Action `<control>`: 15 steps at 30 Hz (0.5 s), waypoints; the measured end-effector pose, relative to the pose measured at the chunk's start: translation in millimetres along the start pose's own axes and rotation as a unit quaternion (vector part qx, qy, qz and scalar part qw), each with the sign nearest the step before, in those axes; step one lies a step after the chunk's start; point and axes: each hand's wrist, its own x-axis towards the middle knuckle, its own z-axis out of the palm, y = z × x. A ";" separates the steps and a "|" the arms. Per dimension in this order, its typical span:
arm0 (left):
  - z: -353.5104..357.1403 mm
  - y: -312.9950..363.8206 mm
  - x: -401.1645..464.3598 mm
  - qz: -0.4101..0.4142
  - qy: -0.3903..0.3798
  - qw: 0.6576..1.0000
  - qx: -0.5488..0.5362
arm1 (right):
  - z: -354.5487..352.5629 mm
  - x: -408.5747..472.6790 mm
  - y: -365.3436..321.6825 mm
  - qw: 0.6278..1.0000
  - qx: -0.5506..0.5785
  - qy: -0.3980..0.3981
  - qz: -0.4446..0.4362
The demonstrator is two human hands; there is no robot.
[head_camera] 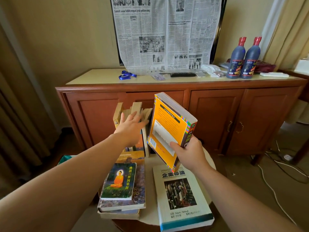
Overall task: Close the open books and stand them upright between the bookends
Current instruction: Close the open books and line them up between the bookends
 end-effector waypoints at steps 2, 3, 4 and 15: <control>2.9 -3.8 3.6 0.017 -0.019 0.999 0.024 | 4.9 9.5 1.5 1.000 0.015 -0.016 0.005; 4.3 -5.4 4.2 0.023 -0.017 0.999 0.019 | 7.8 13.7 1.0 0.999 0.022 -0.027 0.004; 5.9 -6.7 4.2 0.028 -0.012 0.999 0.010 | 10.5 18.1 0.6 0.999 0.028 -0.036 0.003; 15.7 -16.2 4.3 0.029 0.003 0.999 -0.039 | 6.9 52.3 11.7 1.000 0.014 0.012 0.017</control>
